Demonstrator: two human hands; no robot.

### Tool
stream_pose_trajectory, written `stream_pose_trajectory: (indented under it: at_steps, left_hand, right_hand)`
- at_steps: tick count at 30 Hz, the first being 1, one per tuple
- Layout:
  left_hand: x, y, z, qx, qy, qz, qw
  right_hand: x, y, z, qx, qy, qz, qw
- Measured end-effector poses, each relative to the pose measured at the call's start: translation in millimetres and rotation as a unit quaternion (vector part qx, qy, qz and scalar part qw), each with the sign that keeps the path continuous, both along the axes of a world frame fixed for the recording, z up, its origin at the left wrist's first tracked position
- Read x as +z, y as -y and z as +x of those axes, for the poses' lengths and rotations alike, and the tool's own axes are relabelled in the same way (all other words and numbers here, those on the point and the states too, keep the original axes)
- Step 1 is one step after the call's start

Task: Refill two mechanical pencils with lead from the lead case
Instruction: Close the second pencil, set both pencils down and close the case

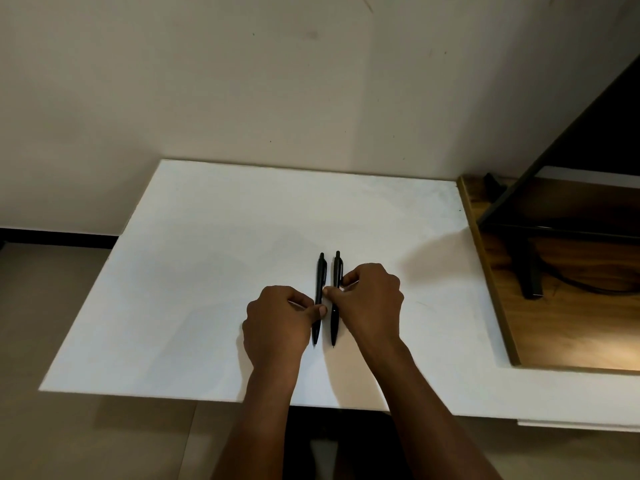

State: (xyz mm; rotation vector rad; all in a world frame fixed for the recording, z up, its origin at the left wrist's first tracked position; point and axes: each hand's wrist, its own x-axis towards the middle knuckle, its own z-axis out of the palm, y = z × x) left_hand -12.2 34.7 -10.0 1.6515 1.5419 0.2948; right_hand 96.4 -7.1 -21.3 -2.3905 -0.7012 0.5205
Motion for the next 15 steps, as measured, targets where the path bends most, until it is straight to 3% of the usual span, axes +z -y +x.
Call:
stream_pose_trajectory:
  at_steps: [15]
  left_hand:
    - [1.4, 0.3, -3.0, -0.004, 0.002, -0.005, 1.0]
  right_hand:
    - [0.4, 3.1, -3.9, -0.004, -0.063, 0.024, 0.998]
